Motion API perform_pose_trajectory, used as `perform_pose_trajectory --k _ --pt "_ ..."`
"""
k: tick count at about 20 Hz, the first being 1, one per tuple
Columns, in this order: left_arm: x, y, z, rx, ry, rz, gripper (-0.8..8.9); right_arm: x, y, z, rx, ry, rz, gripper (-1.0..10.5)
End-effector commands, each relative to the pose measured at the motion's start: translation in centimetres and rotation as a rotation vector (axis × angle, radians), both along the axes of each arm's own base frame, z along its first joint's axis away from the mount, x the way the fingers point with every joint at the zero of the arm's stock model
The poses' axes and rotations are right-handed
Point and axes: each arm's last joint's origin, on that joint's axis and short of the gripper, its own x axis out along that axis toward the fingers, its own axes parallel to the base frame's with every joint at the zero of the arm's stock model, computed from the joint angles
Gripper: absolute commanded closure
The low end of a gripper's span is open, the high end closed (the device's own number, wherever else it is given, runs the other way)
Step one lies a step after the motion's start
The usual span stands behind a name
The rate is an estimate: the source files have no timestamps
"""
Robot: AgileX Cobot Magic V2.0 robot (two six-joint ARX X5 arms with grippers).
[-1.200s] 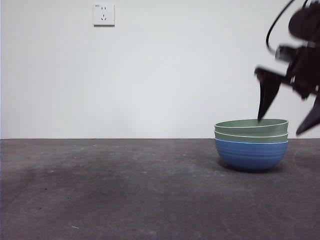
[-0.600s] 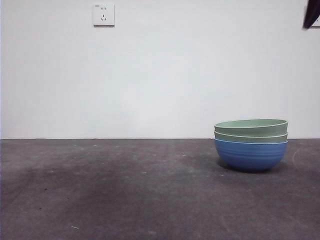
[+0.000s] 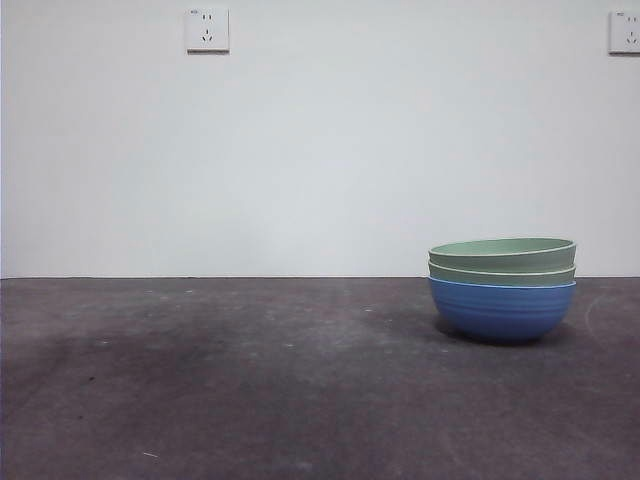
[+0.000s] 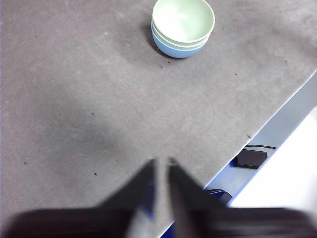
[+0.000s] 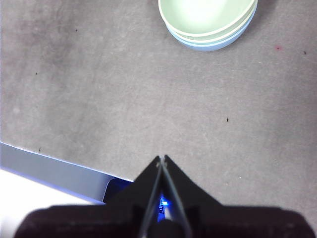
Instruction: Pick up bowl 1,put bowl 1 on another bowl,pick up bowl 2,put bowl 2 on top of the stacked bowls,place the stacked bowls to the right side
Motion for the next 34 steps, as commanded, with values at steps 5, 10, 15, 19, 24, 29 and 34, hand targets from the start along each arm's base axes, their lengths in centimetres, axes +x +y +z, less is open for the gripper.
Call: perform_pose_trajectory --k 5,10,15,19,24,29,34 --pt "0.0 0.0 0.0 0.008 -0.007 -0.011 8.17 0.0 0.0 0.0 -0.007 -0.004 0.007 9.4" --pt "0.0 0.0 0.0 0.008 -0.007 -0.011 8.17 0.0 0.0 0.0 -0.007 -0.004 0.007 9.4" --pt "0.4 0.4 0.2 0.139 -0.132 0.113 8.16 0.0 0.0 0.0 -0.007 -0.004 0.007 9.4" --pt "0.0 1.6 0.6 0.140 -0.180 0.179 8.16 0.0 0.0 0.0 -0.009 -0.004 0.006 9.4" --pt "-1.6 5.3 2.5 -0.092 -0.674 0.435 8.16 0.0 0.0 0.0 -0.009 -0.004 0.006 9.4" --pt "-3.2 7.5 -3.4 -0.152 -1.062 0.644 8.16 0.0 0.0 0.0 -0.008 -0.004 0.006 9.4" --pt "-1.9 8.1 -13.5 -0.063 -0.963 0.716 8.16 0.0 0.0 0.0 -0.009 -0.004 0.006 9.4"
